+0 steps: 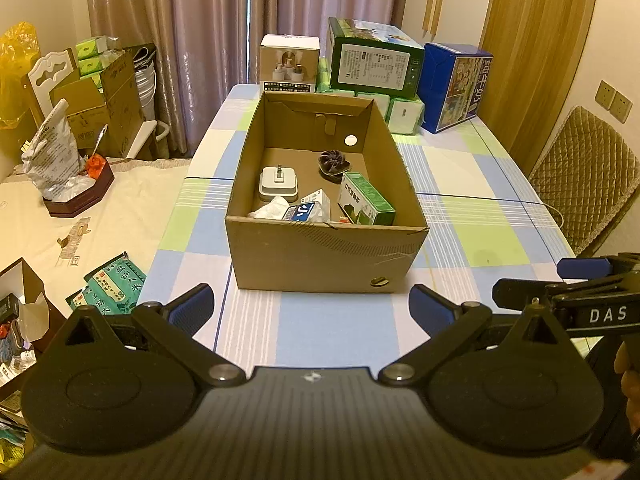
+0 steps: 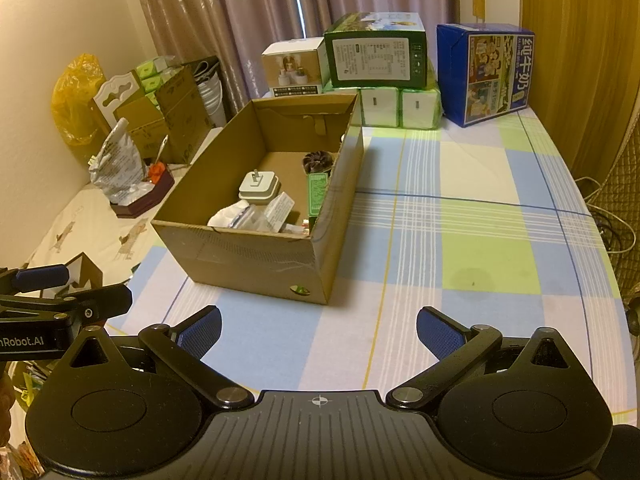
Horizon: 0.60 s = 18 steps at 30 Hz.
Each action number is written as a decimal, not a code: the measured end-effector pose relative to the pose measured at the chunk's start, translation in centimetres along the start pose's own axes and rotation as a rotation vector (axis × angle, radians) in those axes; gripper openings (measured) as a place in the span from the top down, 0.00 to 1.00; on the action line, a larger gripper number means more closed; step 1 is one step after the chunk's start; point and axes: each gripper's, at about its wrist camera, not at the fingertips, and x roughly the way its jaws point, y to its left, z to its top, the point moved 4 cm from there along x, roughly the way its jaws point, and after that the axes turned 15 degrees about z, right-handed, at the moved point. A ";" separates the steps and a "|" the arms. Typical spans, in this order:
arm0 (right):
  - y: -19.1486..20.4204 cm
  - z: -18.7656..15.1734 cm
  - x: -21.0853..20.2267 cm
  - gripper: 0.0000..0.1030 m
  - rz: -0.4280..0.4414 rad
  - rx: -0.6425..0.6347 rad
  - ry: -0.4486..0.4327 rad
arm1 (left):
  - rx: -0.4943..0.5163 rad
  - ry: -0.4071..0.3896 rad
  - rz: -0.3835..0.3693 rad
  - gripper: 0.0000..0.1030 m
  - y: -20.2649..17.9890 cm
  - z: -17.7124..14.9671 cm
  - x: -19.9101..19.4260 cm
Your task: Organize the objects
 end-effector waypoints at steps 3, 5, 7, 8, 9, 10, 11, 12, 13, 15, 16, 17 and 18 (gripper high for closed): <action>0.1 0.0 0.0 0.02 0.001 -0.001 0.000 | -0.001 0.002 -0.002 0.01 0.0 0.0 0.1; 0.1 0.0 0.0 0.02 0.001 -0.001 0.000 | -0.002 0.003 -0.005 0.01 0.0 -0.1 0.1; 0.1 0.0 0.0 0.02 0.000 -0.001 0.000 | -0.002 0.003 -0.005 0.01 0.0 -0.1 0.1; 0.1 0.1 0.0 0.02 -0.001 -0.001 -0.001 | -0.002 0.003 -0.005 0.01 0.0 -0.1 0.1; 0.2 0.1 0.1 0.02 -0.001 -0.002 -0.002 | -0.003 0.003 -0.004 0.01 0.0 -0.1 0.1; 0.2 0.1 0.1 0.02 -0.001 -0.002 -0.002 | -0.002 0.003 -0.004 0.01 0.0 -0.1 0.1; 0.2 0.1 0.1 0.02 -0.001 -0.002 -0.002 | -0.001 0.003 -0.004 0.01 0.0 -0.1 0.1; 0.2 0.2 0.1 0.02 -0.001 -0.003 -0.002 | -0.001 0.003 -0.004 0.01 0.0 -0.1 0.1; 0.2 0.2 0.0 0.02 -0.001 -0.004 -0.002 | -0.002 0.002 -0.004 0.01 0.0 -0.1 0.1; 0.2 0.2 0.0 0.02 -0.001 -0.004 -0.002 | -0.002 0.003 -0.006 0.01 0.0 -0.1 0.1; 0.2 0.2 0.0 0.02 0.000 -0.005 -0.002 | -0.002 0.003 -0.009 0.01 0.0 -0.1 0.0; 0.1 0.3 0.0 0.02 0.000 -0.005 -0.002 | -0.003 0.002 -0.013 0.01 0.0 -0.1 0.0; 0.2 0.3 0.0 0.02 0.000 -0.005 -0.002 | -0.004 0.000 -0.017 0.01 0.0 0.0 0.0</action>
